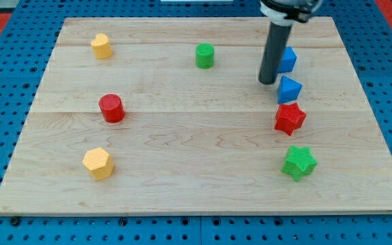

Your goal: Nudge the blue cube a little bit down

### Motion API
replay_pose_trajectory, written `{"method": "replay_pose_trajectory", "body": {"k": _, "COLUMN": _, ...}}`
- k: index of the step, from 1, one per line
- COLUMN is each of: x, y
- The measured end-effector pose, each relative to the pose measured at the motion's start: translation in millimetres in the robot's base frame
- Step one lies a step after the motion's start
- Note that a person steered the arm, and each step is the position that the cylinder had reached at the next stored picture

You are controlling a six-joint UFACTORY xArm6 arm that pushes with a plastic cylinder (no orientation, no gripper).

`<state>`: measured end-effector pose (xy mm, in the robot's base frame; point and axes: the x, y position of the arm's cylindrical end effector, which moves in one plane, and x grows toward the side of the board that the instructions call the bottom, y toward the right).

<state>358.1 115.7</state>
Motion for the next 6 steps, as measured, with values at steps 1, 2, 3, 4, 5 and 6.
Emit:
{"method": "replay_pose_trajectory", "body": {"k": 1, "x": -49.9, "y": -3.6}}
{"method": "replay_pose_trajectory", "body": {"k": 2, "x": -70.2, "y": 26.7}}
{"method": "replay_pose_trajectory", "body": {"k": 3, "x": -68.8, "y": 45.7}}
{"method": "replay_pose_trajectory", "body": {"k": 4, "x": -62.3, "y": 65.2}}
{"method": "replay_pose_trajectory", "body": {"k": 5, "x": -41.7, "y": 63.9}}
{"method": "replay_pose_trajectory", "body": {"k": 6, "x": -72.3, "y": 53.6}}
